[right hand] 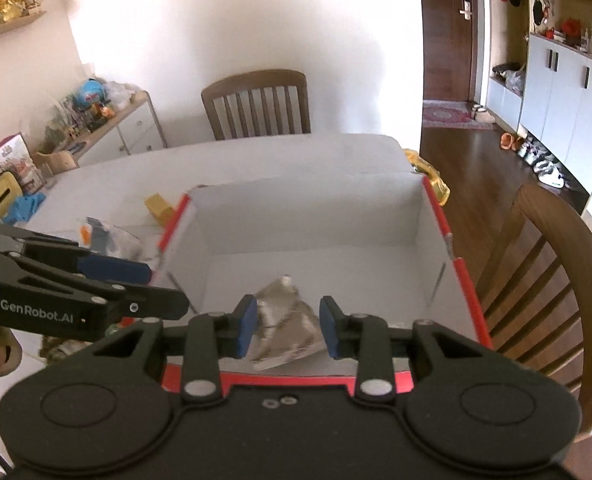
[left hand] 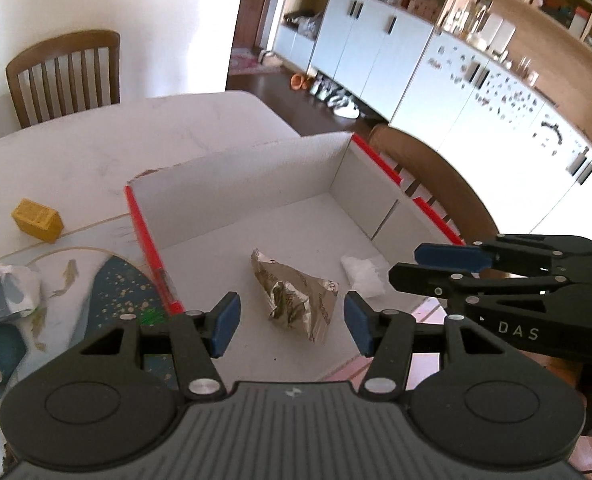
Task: Organize objects
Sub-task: 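Move the left gripper back over the pile toward the beaded bracelet, then grasp the beaded bracelet with the left gripper while the right gripper grasps the cat-face pouch, then carry the bracelet and cat-face pouch into the shoebox and open both grippers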
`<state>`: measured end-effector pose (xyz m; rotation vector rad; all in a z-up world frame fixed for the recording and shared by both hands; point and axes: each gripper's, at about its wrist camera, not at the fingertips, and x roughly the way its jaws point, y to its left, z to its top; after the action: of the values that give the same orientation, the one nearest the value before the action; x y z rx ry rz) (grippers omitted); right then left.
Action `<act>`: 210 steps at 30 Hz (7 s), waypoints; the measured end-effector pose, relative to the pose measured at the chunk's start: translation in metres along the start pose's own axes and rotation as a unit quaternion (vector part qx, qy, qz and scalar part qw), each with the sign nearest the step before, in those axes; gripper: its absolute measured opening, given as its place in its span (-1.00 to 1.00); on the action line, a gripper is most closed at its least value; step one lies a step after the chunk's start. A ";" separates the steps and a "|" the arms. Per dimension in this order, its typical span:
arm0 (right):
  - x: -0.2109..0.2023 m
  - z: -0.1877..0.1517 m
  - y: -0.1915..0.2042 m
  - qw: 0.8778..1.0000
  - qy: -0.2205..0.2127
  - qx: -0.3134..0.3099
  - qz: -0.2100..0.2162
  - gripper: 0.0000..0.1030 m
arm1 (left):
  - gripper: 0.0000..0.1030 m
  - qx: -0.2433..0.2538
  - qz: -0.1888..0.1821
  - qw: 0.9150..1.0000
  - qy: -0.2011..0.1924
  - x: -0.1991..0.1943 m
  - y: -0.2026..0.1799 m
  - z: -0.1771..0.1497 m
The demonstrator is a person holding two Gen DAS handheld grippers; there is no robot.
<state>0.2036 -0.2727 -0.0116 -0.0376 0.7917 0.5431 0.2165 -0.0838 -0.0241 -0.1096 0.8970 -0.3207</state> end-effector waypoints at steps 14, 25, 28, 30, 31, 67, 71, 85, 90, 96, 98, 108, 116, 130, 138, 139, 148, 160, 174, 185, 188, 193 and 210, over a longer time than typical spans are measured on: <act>-0.026 -0.014 0.090 0.999 -0.036 0.000 0.001 -0.01 | 0.26 0.002 0.014 0.998 -0.057 -0.084 0.043 -0.044; -0.029 -0.028 0.150 0.998 -0.061 -0.011 0.008 0.66 | 0.43 -0.009 0.036 0.995 -0.089 -0.135 0.097 -0.079; -0.029 -0.032 0.164 0.998 -0.067 -0.012 0.006 0.83 | 0.59 -0.001 0.036 0.995 -0.097 -0.145 0.107 -0.089; -0.028 -0.034 0.173 0.998 -0.067 -0.013 0.004 0.86 | 0.71 0.000 0.030 0.995 -0.099 -0.149 0.114 -0.095; -0.027 -0.035 0.176 0.998 -0.068 -0.012 0.003 0.88 | 0.77 0.001 0.026 0.995 -0.100 -0.151 0.117 -0.099; 0.063 -0.065 0.217 0.998 0.021 0.030 -0.046 0.95 | 1.00 0.042 0.039 0.998 -0.034 -0.081 0.200 -0.173; 0.080 -0.066 0.225 0.998 0.030 0.008 -0.055 0.89 | 0.98 0.050 0.037 0.998 -0.023 -0.071 0.201 -0.173; 0.130 -0.065 0.227 0.995 0.070 -0.012 -0.069 0.61 | 0.12 0.057 0.007 0.998 0.012 -0.054 0.200 -0.166; 0.138 -0.064 0.223 0.995 0.078 -0.006 -0.068 0.54 | -0.16 0.031 -0.002 0.999 0.023 -0.050 0.207 -0.162; 0.145 -0.063 0.223 0.994 0.092 -0.009 -0.062 0.36 | -0.60 -0.002 -0.012 0.999 0.034 -0.046 0.216 -0.157; 0.145 -0.063 0.224 0.994 0.090 -0.014 -0.061 0.28 | -0.67 -0.002 -0.012 0.999 0.039 -0.045 0.216 -0.156; 0.130 -0.056 0.231 0.994 0.080 -0.046 -0.051 -0.43 | -0.84 -0.013 -0.002 1.000 0.028 -0.052 0.218 -0.151; 0.111 -0.047 0.229 0.996 0.061 -0.051 -0.045 -1.00 | -0.85 -0.045 0.001 0.999 -0.001 -0.072 0.226 -0.139; 0.111 -0.054 0.216 0.996 0.067 -0.059 -0.020 0.26 | -0.85 -0.064 0.000 0.998 -0.019 -0.090 0.221 -0.139; 0.143 -0.058 0.211 0.992 0.095 -0.077 -0.022 0.54 | -0.85 -0.071 0.010 0.997 -0.013 -0.096 0.220 -0.145; 0.146 -0.059 0.210 0.992 0.102 -0.077 -0.018 0.56 | -0.85 -0.072 0.012 0.997 -0.012 -0.097 0.221 -0.146; 0.152 -0.057 0.206 0.991 0.111 -0.077 -0.013 0.29 | -0.85 -0.081 0.020 0.996 -0.014 -0.102 0.221 -0.148; 0.079 -0.012 0.208 0.995 0.072 -0.068 0.012 0.25 | -0.85 -0.069 0.012 0.997 -0.024 -0.112 0.201 -0.119; 0.011 0.037 0.161 0.998 0.019 -0.064 0.019 0.25 | -0.85 -0.012 -0.015 0.998 -0.059 -0.119 0.133 -0.051; -0.002 0.056 0.082 0.998 0.002 -0.063 -0.024 0.25 | -0.85 0.024 -0.024 0.997 -0.074 -0.084 0.068 -0.001; 0.001 0.057 0.058 0.998 0.003 -0.060 -0.037 0.25 | -0.84 0.034 -0.023 0.997 -0.072 -0.069 0.049 0.011; 0.010 0.058 0.021 0.997 0.012 -0.059 -0.054 0.25 | -0.84 0.046 -0.026 0.997 -0.063 -0.041 0.019 0.024; 0.071 0.037 -0.042 0.993 0.062 -0.069 -0.072 0.26 | -0.84 0.057 0.048 0.997 -0.001 0.066 -0.021 0.040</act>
<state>0.2885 -0.2685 -0.0408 -0.2557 0.8644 0.4607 0.2810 -0.1259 -0.0441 0.0387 0.8780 -0.2817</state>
